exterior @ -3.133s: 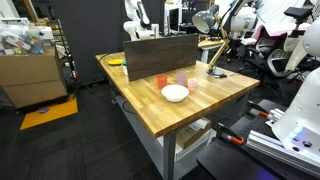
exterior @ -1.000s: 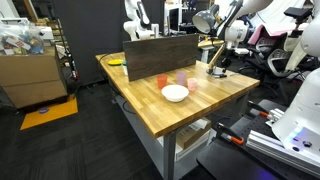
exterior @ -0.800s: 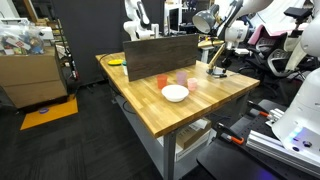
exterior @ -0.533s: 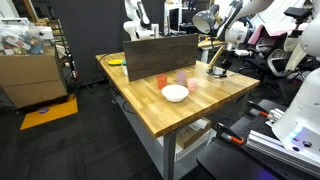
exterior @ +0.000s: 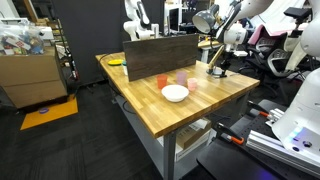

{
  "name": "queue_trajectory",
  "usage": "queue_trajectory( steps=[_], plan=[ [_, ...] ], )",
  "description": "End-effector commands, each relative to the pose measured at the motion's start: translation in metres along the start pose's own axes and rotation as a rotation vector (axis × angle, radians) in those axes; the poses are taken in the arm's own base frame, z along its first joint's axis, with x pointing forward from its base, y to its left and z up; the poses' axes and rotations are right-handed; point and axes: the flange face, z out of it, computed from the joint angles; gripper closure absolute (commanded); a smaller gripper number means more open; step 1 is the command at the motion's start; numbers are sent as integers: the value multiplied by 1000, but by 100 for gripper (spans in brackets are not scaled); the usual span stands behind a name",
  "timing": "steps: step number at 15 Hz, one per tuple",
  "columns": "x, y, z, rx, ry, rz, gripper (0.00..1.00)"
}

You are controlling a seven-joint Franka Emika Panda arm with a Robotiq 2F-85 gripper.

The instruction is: Turn on the side lamp.

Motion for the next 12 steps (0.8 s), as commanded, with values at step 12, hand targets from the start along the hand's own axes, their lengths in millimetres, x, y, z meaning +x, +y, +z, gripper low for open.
queue_trajectory(
  steps=[12],
  plan=[
    [10,-7,17,55,-26,-28,100]
  ],
)
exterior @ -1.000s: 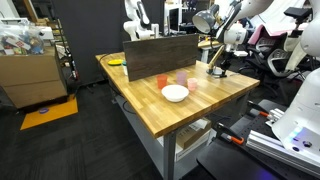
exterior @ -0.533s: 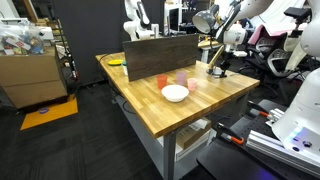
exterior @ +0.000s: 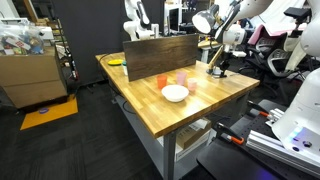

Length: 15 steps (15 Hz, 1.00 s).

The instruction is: Turn on the side lamp.

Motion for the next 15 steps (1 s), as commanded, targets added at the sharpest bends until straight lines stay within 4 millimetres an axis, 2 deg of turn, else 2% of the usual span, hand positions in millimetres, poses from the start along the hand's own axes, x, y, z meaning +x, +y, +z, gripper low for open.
queue_trajectory(
  steps=[1,5,9,11,15],
  plan=[
    [5,-4,12,31,-13,-18,100],
    [0,-9,-5,3,10,-20,100],
    [-8,-34,-33,-35,45,-47,100],
    [-20,-45,-54,-65,66,-47,100],
    [-62,-64,-99,-135,113,-25,100]
  ],
)
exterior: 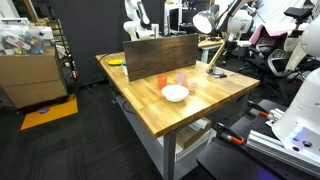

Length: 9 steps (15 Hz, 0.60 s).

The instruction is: Turn on the side lamp.

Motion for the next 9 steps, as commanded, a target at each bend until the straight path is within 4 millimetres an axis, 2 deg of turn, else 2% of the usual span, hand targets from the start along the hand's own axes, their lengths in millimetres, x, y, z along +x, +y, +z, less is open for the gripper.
queue_trajectory(
  steps=[1,5,9],
  plan=[
    [-43,-20,-40,-85,42,-10,100],
    [-91,-33,-94,-161,91,-51,100],
    [-148,-49,-138,-221,115,-218,100]
  ],
)
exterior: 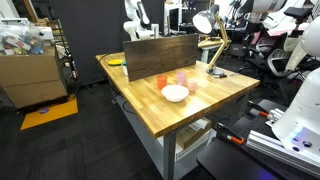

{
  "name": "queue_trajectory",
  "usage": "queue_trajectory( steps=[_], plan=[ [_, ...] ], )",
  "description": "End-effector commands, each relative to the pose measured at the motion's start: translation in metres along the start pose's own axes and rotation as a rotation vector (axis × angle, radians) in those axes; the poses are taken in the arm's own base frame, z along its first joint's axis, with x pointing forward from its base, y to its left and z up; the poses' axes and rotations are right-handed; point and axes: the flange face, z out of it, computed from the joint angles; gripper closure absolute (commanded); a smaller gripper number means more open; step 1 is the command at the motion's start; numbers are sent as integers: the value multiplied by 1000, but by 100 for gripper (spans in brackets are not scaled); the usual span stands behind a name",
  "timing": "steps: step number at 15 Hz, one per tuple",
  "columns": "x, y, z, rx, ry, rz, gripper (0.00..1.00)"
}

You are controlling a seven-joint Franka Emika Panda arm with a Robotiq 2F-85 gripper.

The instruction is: Turn on the side lamp.

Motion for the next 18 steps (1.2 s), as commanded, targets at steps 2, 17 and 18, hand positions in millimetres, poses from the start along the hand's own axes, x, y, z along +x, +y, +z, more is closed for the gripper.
queue_trajectory(
  steps=[2,17,18],
  plan=[
    [-59,-25,-39,-55,42,-229,100],
    [-113,-64,-41,-9,46,-508,73],
    [-112,-64,-41,-9,46,-508,73]
  ],
)
